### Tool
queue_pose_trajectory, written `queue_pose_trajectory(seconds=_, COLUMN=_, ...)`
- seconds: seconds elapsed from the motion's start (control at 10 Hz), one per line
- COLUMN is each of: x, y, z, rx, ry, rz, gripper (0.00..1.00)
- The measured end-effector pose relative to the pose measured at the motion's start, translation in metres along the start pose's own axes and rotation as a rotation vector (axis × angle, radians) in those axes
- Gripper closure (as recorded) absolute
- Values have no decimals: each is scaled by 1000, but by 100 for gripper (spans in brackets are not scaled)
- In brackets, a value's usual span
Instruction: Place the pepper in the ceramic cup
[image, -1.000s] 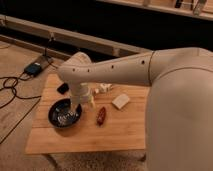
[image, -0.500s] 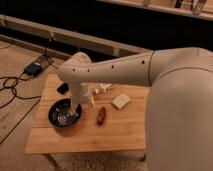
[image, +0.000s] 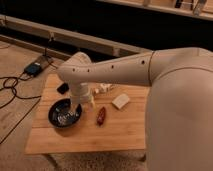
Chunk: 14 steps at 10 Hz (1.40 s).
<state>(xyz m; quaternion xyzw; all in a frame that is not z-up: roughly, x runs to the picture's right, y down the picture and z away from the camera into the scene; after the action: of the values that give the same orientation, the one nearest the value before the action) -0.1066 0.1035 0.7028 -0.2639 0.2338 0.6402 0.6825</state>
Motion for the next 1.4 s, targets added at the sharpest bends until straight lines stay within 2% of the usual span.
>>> queue_pose_trajectory(seconds=0.5, x=-3, y=-4, z=3, rx=3, ry=-1, rz=7, gripper=35)
queue_pose_trajectory(seconds=0.9, x=-36, y=-56, z=31, rx=26, ry=-15, rz=48, gripper=35)
queue_pose_trajectory(seconds=1.1, x=-53, y=-73, z=44, rx=15, ry=-36, rz=42, gripper=35)
queue_pose_trajectory(seconds=1.4, x=-71, y=-89, z=71, rx=-21, ry=-64, rz=24, gripper=35)
